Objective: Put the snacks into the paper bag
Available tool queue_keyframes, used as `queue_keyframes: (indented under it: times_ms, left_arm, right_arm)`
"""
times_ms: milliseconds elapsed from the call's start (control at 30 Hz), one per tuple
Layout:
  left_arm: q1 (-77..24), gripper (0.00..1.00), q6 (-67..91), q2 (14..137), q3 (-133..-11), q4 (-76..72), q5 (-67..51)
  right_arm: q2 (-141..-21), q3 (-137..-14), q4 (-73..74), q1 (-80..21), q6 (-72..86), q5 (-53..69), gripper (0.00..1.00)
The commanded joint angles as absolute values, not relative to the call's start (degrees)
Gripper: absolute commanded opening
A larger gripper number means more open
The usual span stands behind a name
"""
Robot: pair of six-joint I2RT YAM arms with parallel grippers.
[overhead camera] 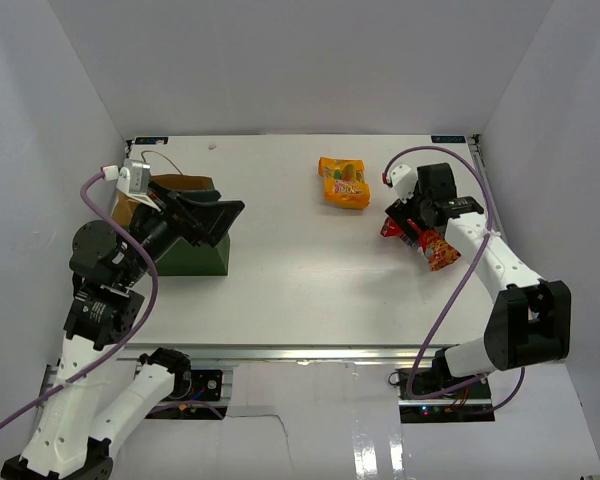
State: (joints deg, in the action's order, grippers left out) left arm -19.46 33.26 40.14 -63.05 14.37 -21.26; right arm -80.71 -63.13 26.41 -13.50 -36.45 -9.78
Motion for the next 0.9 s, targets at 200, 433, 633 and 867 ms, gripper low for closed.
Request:
queue_keyframes:
  times_ms: [200,433,633,867]
  left_arm:
    - [-19.25,0.92,33.84,37.27,-62.23,13.27,-21.27]
    - [-19.25,0.92,35.24,35.6,-61.44,13.8,-20.74]
    - [-19.25,0.92,35.42,34.8,-61.35,14.33,-20.04]
    - [-19.25,0.92,35.07,35.95,-62.49,14.33,-20.48]
  right_arm:
    - [-90.77,-66.17,29.53,-10.64,-34.81,-11.34,0.92]
    - [-98.17,-69.52,29.53,-8.88,-32.79,-9.23,0.9]
    - [-98.35,-67.95,29.44,-7.83,-32.17,-5.54,0.62]
    - [-96.68,-66.01,29.62,-5.54,-32.08,1.56,0.24]
